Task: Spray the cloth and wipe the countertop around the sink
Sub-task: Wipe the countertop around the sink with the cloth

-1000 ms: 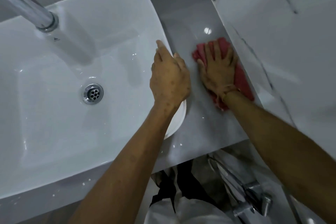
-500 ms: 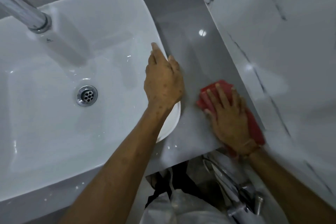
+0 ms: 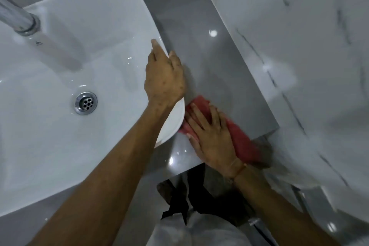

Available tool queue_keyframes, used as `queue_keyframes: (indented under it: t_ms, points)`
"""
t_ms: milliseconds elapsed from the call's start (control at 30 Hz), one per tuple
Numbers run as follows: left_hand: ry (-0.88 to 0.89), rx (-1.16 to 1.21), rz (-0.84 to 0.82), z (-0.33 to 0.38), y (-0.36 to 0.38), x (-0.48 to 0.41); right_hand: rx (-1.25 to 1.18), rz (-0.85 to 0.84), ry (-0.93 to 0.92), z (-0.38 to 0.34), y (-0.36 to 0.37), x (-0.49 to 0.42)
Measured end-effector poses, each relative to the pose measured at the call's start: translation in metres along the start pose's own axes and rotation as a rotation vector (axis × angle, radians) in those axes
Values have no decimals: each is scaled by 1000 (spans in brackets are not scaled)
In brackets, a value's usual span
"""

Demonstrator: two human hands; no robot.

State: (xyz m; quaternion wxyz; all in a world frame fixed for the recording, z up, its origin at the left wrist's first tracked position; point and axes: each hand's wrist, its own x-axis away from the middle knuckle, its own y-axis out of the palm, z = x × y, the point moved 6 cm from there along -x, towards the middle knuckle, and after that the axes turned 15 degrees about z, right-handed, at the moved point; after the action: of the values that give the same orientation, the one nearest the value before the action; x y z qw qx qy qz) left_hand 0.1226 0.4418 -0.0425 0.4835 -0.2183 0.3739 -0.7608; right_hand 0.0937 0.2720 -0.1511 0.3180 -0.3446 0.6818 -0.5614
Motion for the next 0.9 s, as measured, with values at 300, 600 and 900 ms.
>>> queue_keyframes:
  t_ms: [300, 600, 900]
  points:
    - [-21, 9, -13, 2, 4, -1, 113, 155, 306, 119, -37, -8]
    - [-23, 4, 3, 1, 2, 0, 25, 10, 153, 17, -8, -17]
    - [-19, 4, 21, 2, 5, 3, 30, 86, 267, 86, -16, -104]
